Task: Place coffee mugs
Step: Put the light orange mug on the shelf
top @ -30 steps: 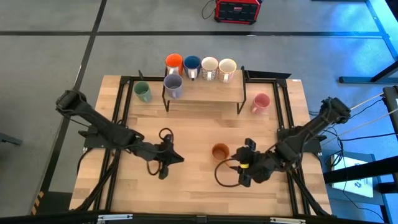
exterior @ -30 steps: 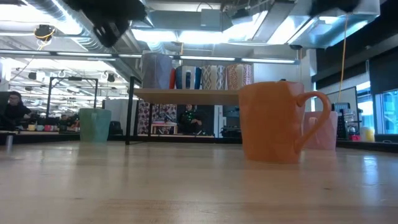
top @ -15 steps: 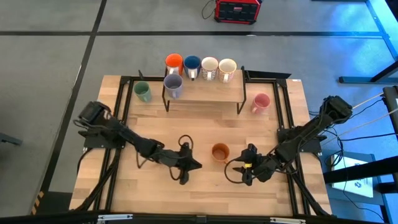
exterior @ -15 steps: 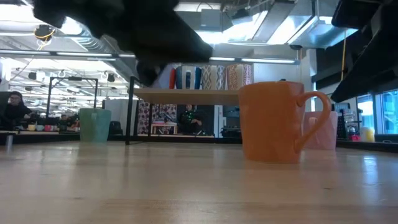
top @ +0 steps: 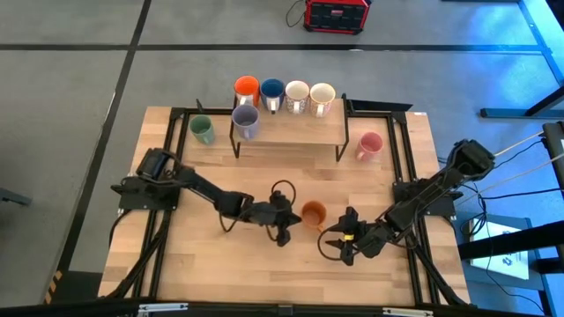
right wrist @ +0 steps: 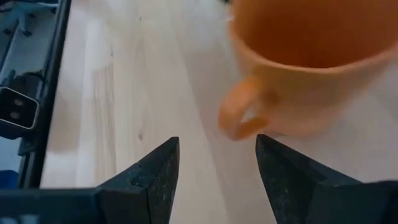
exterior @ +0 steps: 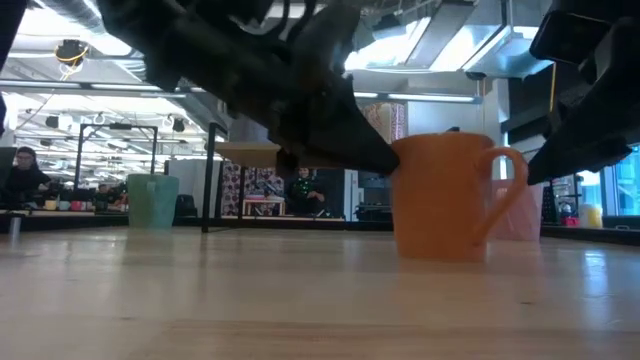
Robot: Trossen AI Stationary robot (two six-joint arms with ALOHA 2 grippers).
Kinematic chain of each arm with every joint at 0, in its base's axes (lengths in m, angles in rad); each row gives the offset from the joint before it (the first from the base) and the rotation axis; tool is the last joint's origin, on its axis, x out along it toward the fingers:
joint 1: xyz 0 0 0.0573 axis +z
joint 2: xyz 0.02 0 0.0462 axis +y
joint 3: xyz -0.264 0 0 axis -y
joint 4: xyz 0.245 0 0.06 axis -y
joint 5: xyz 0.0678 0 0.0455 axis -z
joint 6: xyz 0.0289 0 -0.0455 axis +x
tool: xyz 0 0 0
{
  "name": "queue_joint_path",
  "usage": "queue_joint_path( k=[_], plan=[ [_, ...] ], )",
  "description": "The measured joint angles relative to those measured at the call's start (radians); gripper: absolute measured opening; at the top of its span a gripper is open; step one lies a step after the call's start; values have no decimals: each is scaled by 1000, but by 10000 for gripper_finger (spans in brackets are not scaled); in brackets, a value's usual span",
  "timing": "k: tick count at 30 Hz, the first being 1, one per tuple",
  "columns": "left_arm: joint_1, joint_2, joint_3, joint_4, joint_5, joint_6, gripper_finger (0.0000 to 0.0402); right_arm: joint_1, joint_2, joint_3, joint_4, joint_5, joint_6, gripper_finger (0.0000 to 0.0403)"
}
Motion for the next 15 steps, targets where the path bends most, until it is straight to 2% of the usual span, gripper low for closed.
queue_joint_path(
  k=[5, 9, 15],
  plan=[
    [44, 0, 0, 2, 21, -1, 20, 0, 58, 0, 120, -5, -18, 198],
    [58, 0, 0, 2, 47, -5, 21, 0, 64, 0, 119, -19, -25, 198],
    [53, -10, 0, -3, 172, -29, 21, 0, 49, 2, 96, 2, -63, 198]
  ],
)
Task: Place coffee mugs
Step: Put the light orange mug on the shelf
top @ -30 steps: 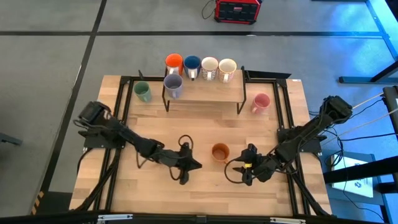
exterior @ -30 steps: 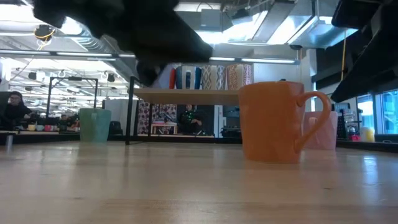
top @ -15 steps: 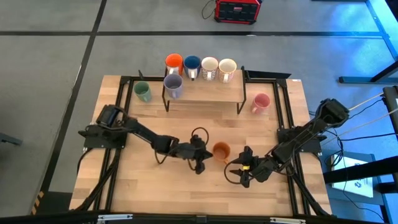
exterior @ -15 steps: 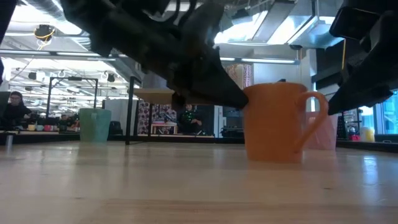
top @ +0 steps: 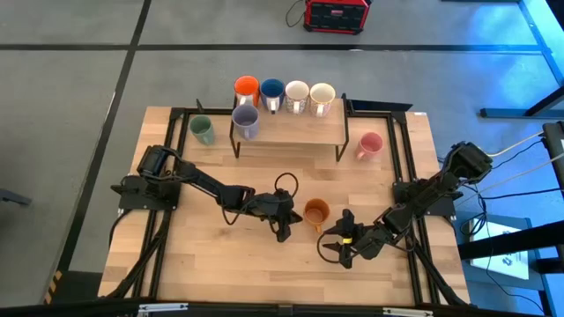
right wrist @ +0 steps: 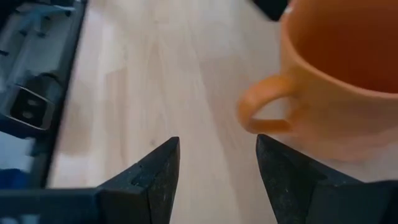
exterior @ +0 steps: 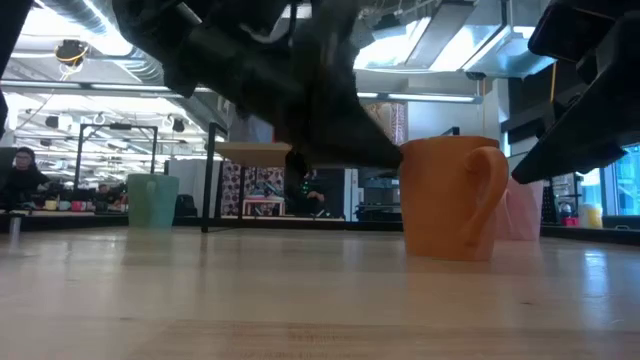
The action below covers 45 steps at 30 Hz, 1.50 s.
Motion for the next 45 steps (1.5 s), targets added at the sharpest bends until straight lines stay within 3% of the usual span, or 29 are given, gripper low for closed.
queue_joint_path(
  k=[4, 11, 17, 22, 26, 33, 40, 45],
  plan=[
    [-34, -1, 1, 4, 59, -32, 21, 0, 38, -6, 37, 88, -51, 198],
    [-104, -1, 1, -10, 57, -51, 21, 0, 169, -39, 305, 168, -141, 198],
    [-116, -1, 1, -10, 52, -58, 21, -2, 269, -39, 542, 177, -250, 198],
    [-116, -1, 1, -7, 53, -61, 21, -2, 331, -38, 615, 213, -283, 193],
    [-116, -1, 1, -4, 64, -85, 21, -3, 360, -38, 637, 215, -300, 149],
    [-116, -1, 1, -3, 94, -85, 21, -2, 357, -35, 637, 211, -411, 20],
    [-121, -96, 0, -67, 185, -85, 20, -12, 323, -11, 642, 148, -490, 13],
    [-150, -303, 0, -297, 118, -48, 20, -48, 239, 14, 600, 66, -497, 9]
  ],
)
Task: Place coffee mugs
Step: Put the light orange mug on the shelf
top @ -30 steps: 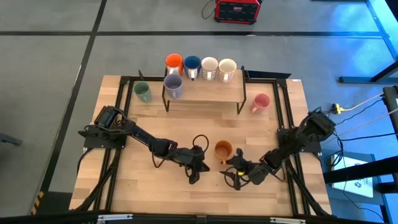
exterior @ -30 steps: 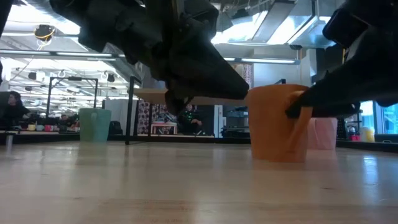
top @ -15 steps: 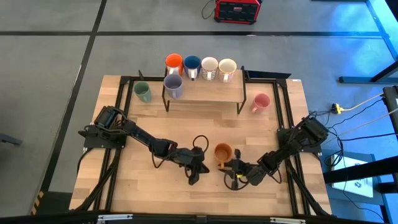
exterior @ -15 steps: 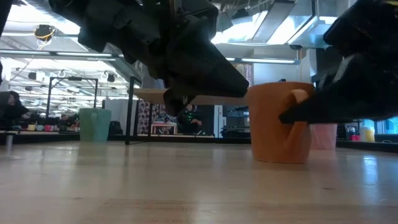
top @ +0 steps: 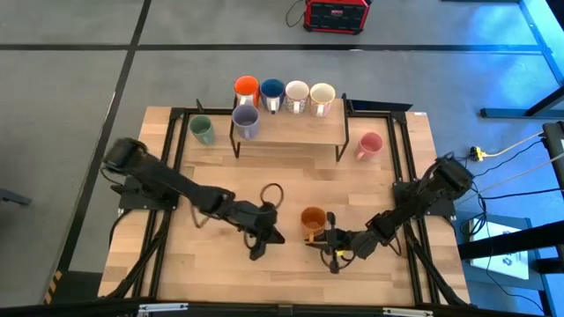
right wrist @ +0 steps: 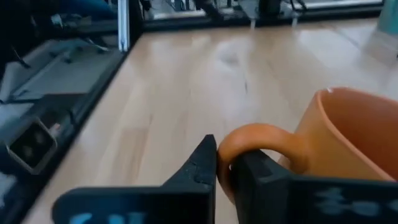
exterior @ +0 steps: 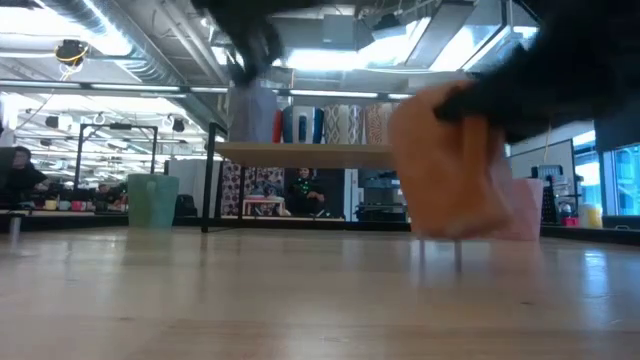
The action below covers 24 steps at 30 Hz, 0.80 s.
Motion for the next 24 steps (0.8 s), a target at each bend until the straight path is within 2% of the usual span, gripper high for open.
queue_joint_path(
  k=[5, 11, 14, 18, 24],
  plan=[
    [-36, -209, 0, -231, -45, 23, 20, -68, -74, 74, -125, -82, -70, 6],
    [-95, -405, 0, -461, -132, 19, 20, -194, -110, 240, -291, -263, -177, 6],
    [-123, -485, 0, -525, -132, 48, 20, -272, -111, 341, -429, -360, -210, 6],
    [-150, -590, 0, -567, -91, 117, 20, -371, -111, 479, -596, -433, -275, 6],
    [-175, -734, 0, -646, -152, 205, 20, -530, -112, 584, -617, -545, -340, 6]
  ],
)
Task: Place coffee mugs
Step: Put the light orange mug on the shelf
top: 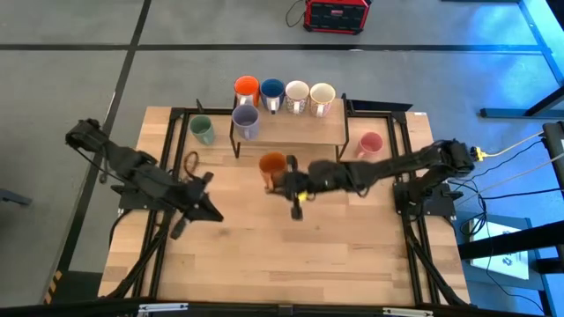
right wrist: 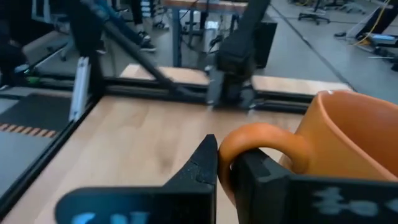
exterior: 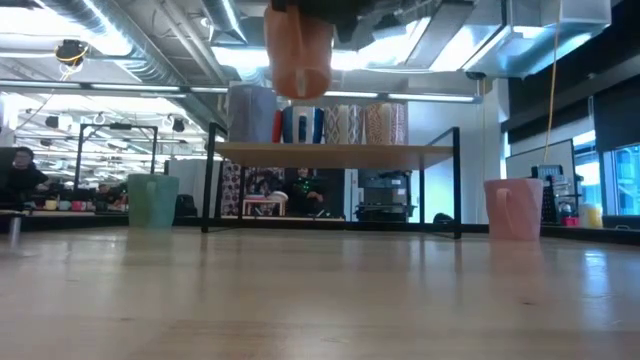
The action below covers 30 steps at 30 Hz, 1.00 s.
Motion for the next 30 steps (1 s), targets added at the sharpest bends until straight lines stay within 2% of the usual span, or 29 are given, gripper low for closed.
queue_joint_path(
  k=[7, 15, 20, 25, 30],
  plan=[
    [1, -115, 0, -65, -85, 28, 20, -178, 0, 15, 23, -153, -40, 6],
    [1, -169, 0, -71, -202, 82, 20, -338, 21, 17, 35, -342, -93, 6],
    [16, -175, 0, -71, -257, 84, 20, -395, 54, 16, 52, -400, -147, 6],
    [32, -175, 0, -60, -428, 96, 20, -434, 99, 16, 55, -459, -176, 6],
    [42, -175, 0, -49, -464, 107, 20, -458, 117, 16, 95, -479, -200, 6]
  ],
)
